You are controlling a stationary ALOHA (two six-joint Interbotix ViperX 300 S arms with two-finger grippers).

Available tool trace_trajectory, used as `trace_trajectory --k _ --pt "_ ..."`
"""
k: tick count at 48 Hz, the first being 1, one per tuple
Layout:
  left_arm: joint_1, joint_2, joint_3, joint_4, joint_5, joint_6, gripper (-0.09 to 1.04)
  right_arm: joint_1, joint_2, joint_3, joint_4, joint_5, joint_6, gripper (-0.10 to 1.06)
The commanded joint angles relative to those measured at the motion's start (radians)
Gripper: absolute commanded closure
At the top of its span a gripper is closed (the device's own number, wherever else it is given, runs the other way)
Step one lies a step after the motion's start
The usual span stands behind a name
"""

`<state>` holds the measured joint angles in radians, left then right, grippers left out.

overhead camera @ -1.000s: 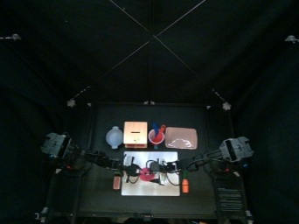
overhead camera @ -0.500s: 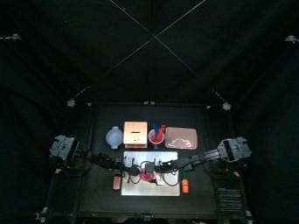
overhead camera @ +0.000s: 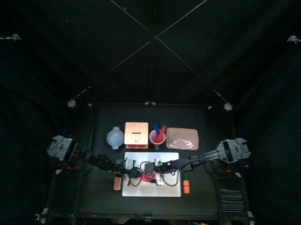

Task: Get the cutter from the drawer then cut the dough then place the extra dough in the bowl
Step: Cut the dough

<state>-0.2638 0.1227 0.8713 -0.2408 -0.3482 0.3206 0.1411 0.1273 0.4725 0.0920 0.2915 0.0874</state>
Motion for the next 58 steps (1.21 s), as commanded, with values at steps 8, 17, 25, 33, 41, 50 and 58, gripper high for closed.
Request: trace_trajectory --k 8,17,25,33,41,50,58 --pt "0.000 0.003 -0.018 0.000 -0.038 -0.002 0.52 -0.006 -0.014 -0.014 0.000 -0.015 0.000 -0.05" --pt "0.000 0.034 -0.015 -0.012 -0.078 -0.003 0.52 -0.008 -0.015 -0.017 0.000 -0.017 0.000 -0.04" --pt "-0.011 0.054 -0.011 -0.031 -0.114 -0.003 0.52 -0.009 -0.014 -0.015 0.000 -0.017 0.000 -0.04" --pt "-0.012 0.069 -0.009 -0.044 -0.118 -0.003 0.52 -0.009 -0.006 -0.020 0.000 -0.017 0.002 -0.04" --pt "-0.012 0.077 -0.008 -0.049 -0.118 -0.002 0.52 -0.011 0.005 -0.021 0.005 -0.017 0.003 -0.04" --pt "-0.012 0.083 -0.008 -0.049 -0.118 -0.002 0.52 -0.012 0.006 -0.025 0.005 -0.017 0.003 -0.04" --pt "-0.012 0.086 -0.009 -0.049 -0.118 -0.002 0.52 -0.014 0.008 -0.026 0.002 -0.018 0.003 0.00"
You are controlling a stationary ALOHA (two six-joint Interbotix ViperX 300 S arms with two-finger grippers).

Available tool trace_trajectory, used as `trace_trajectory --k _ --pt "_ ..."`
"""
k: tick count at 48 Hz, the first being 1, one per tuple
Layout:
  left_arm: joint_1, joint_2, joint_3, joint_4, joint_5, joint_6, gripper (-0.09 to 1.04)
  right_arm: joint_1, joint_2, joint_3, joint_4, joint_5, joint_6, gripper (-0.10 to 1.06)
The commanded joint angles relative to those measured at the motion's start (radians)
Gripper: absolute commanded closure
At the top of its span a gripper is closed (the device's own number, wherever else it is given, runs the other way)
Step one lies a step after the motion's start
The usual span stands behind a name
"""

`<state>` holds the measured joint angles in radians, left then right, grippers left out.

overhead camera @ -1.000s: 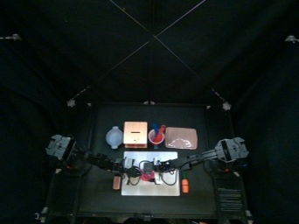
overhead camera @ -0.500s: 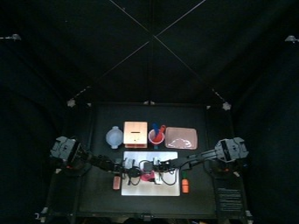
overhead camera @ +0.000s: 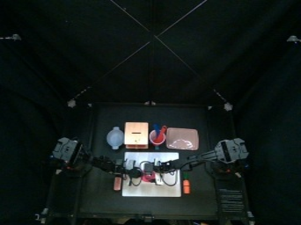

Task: Get the cutter from the drawer then cut the dough then place the extra dough in the bowl
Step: Cut the dough

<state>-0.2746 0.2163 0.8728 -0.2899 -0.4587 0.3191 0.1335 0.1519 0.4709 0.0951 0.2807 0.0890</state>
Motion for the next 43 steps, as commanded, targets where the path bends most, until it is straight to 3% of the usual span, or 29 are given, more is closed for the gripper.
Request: trace_trajectory --k 1,26,43 --pt "-0.002 -0.008 -0.011 0.000 -0.008 0.000 0.52 -0.006 -0.017 -0.025 -0.002 -0.009 0.002 0.01" --pt "-0.002 0.025 -0.015 -0.014 -0.005 -0.002 0.52 -0.006 -0.002 -0.054 -0.009 -0.008 -0.002 0.43" --pt "-0.002 0.025 -0.011 -0.025 0.000 0.000 0.52 -0.009 -0.074 -0.055 -0.044 -0.002 0.000 0.46"
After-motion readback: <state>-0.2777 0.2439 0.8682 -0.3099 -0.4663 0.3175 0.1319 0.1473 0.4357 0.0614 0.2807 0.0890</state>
